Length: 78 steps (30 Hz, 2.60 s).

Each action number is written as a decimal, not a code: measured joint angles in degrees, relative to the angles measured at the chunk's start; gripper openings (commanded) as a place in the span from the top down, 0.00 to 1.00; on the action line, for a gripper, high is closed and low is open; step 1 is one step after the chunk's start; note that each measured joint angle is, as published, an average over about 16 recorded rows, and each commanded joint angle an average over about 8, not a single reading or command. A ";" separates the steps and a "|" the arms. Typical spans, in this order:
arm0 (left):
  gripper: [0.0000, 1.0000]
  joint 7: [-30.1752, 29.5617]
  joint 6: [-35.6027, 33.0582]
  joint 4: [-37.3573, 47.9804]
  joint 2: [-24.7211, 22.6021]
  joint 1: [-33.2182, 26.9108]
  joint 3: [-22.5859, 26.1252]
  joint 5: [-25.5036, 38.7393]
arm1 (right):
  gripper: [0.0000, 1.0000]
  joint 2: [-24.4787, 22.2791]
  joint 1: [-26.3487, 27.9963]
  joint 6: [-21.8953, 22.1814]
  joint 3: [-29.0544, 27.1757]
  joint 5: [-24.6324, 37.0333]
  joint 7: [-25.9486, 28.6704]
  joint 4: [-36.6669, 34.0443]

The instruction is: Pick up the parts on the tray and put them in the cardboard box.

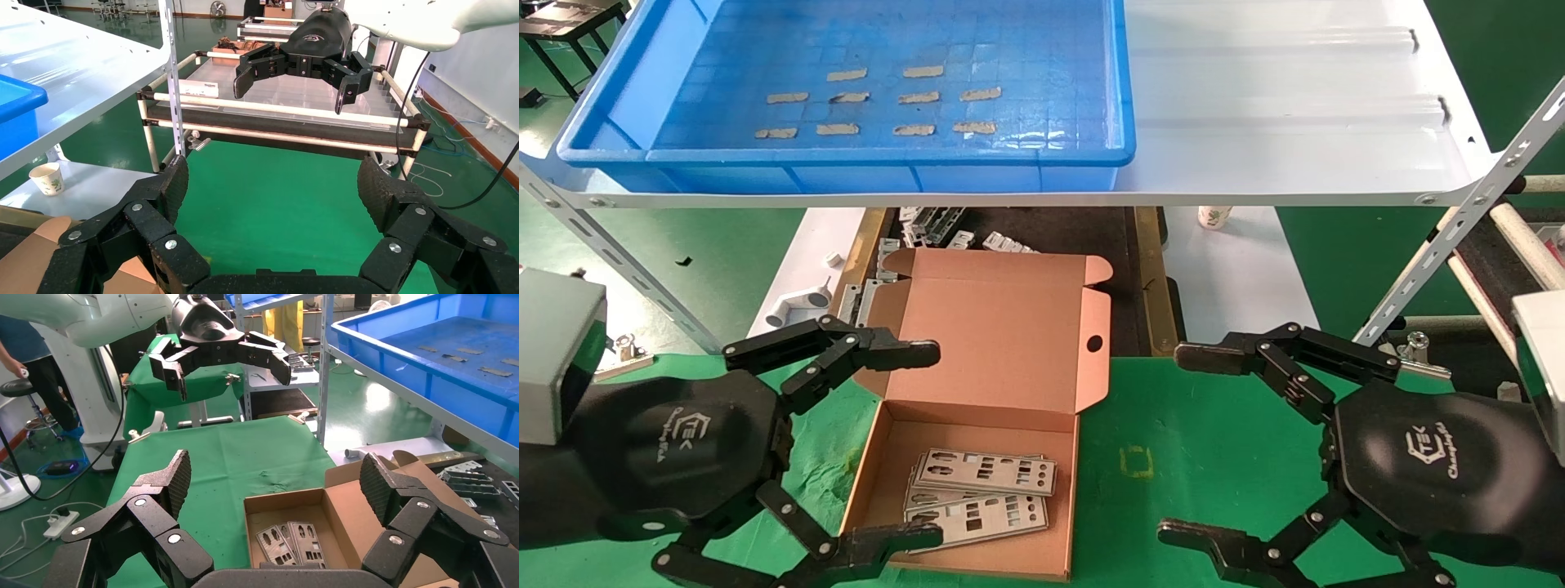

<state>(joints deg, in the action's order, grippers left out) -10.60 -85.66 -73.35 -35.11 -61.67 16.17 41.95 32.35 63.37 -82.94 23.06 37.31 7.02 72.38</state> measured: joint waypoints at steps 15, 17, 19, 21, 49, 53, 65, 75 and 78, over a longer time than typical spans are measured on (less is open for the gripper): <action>0.00 0.00 0.00 0.00 0.00 0.00 0.00 0.00 | 0.00 0.00 0.00 0.01 0.00 0.00 0.00 0.00; 0.00 0.00 0.00 0.00 0.00 0.00 0.00 0.00 | 0.00 0.00 0.00 0.01 0.00 0.00 0.00 0.00; 0.00 0.00 0.00 0.00 0.00 0.00 0.00 0.00 | 0.00 0.00 0.00 0.01 0.00 0.00 0.00 0.00; 0.00 0.00 0.00 0.00 0.00 0.00 0.00 0.00 | 0.00 0.00 0.00 0.00 0.00 0.00 0.00 0.00; 0.00 0.00 0.00 0.00 0.00 0.00 0.00 0.00 | 0.00 0.00 0.00 0.00 0.00 0.00 0.00 0.00; 0.00 0.00 0.00 0.00 0.00 0.00 0.00 0.00 | 0.00 0.00 0.00 0.00 0.00 0.00 0.00 0.00; 0.00 0.00 0.00 0.00 0.00 0.00 0.00 0.00 | 0.00 0.00 0.00 0.00 0.00 0.00 0.00 0.00; 0.00 0.00 0.00 0.00 0.00 0.00 0.00 0.00 | 0.00 0.00 0.00 0.00 0.00 0.00 0.00 0.00; 0.00 0.00 0.00 0.00 0.00 0.00 0.00 0.00 | 0.00 0.00 0.00 0.00 0.00 0.00 0.00 0.00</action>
<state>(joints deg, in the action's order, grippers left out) -10.60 -85.66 -73.35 -35.11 -61.67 16.17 41.94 32.35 63.37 -82.94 23.06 37.31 7.02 72.38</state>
